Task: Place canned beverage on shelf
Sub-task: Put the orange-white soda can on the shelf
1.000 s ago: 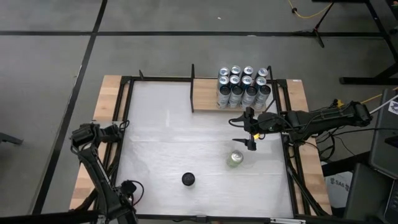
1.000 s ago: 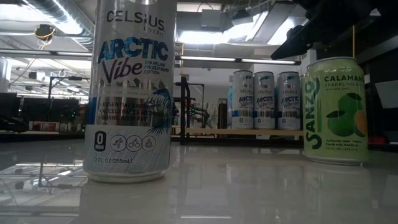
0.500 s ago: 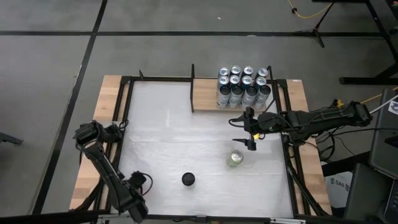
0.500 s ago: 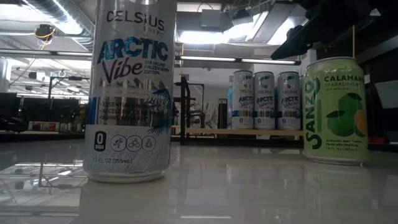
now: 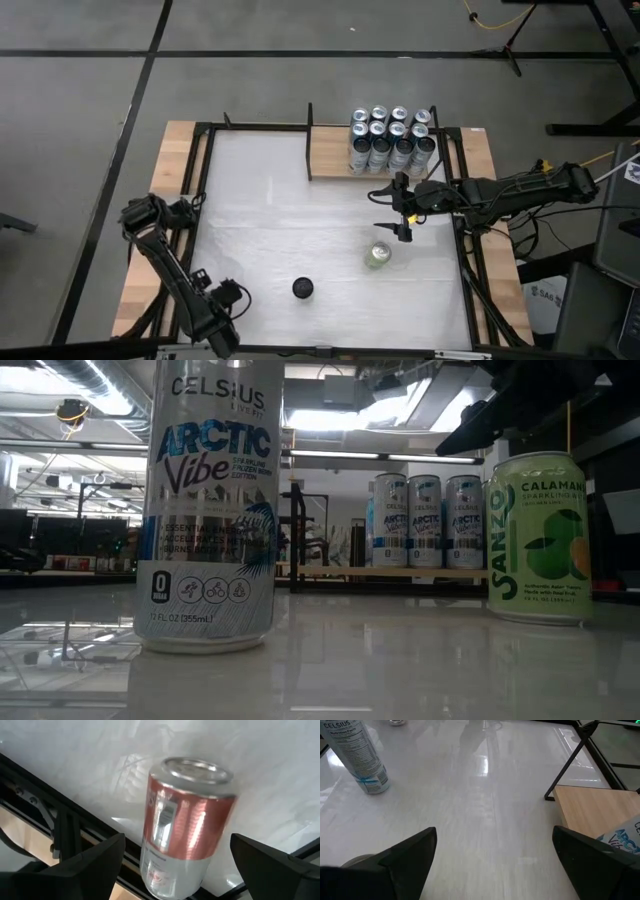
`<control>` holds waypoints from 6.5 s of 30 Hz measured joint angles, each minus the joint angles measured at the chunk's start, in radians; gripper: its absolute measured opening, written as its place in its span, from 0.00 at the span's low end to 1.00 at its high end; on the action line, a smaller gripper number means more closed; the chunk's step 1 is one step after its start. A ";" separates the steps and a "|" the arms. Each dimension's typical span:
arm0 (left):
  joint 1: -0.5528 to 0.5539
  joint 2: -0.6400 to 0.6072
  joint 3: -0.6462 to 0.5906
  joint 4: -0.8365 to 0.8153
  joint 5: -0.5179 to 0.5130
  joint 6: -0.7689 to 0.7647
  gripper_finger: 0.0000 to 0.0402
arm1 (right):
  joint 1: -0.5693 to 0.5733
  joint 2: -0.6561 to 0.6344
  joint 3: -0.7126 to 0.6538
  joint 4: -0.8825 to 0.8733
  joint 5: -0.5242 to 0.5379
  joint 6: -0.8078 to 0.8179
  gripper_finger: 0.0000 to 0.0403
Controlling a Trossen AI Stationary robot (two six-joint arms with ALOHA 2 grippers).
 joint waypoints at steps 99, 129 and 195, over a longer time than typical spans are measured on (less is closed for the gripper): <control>0.539 -0.312 -0.161 0.308 -0.579 0.415 0.69 | 0.000 0.000 0.000 0.001 0.000 0.000 0.96; 0.758 -0.311 -0.161 1.674 -0.684 1.414 0.69 | 0.000 0.000 0.000 0.400 -0.018 0.292 0.96; 0.782 -0.311 -0.161 2.225 -0.086 1.910 0.69 | 0.000 0.349 0.000 1.578 -0.236 1.078 0.96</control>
